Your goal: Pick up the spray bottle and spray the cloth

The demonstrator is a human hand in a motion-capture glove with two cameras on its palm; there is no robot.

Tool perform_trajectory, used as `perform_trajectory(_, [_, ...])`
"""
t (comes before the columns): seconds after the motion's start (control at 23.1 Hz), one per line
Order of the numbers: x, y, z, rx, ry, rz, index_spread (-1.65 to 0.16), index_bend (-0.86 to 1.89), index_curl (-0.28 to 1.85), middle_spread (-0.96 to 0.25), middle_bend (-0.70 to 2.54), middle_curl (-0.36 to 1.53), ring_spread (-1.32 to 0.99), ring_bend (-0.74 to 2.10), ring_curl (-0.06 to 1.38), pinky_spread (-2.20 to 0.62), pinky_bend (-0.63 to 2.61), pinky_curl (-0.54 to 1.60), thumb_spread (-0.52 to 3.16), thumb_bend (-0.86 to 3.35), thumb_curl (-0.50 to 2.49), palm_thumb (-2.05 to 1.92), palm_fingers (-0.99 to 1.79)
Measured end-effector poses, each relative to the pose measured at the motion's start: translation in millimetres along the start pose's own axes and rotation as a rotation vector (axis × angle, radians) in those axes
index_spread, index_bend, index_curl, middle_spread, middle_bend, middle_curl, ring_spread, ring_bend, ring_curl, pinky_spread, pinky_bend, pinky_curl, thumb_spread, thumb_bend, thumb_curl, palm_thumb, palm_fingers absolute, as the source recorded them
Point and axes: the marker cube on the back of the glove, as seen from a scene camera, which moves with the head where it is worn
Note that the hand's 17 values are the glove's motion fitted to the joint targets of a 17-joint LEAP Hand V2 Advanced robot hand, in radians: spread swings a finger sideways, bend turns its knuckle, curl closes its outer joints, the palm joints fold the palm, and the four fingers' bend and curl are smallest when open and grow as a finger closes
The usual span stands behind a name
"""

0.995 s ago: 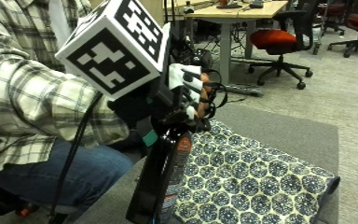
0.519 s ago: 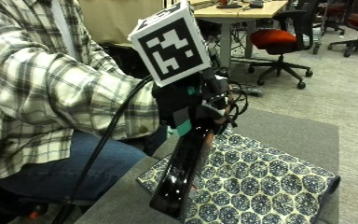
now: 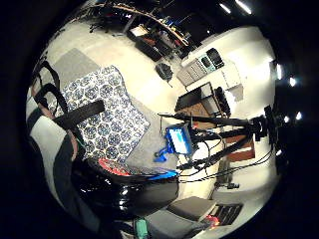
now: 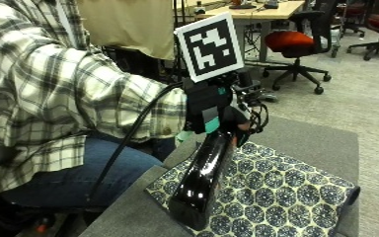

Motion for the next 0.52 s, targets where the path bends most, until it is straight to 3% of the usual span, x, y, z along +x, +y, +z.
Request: perform_trajectory(0.52, [-31.1, 14.8, 36.1, -0.138, 0.194, -0.142, -0.23, 0.28, 0.57, -0.13, 0.56, 0.51, -0.20, 0.63, 0.46, -0.20, 0.52, 0.40, 0.32, -0.03, 0.79, 1.02, 1.35])
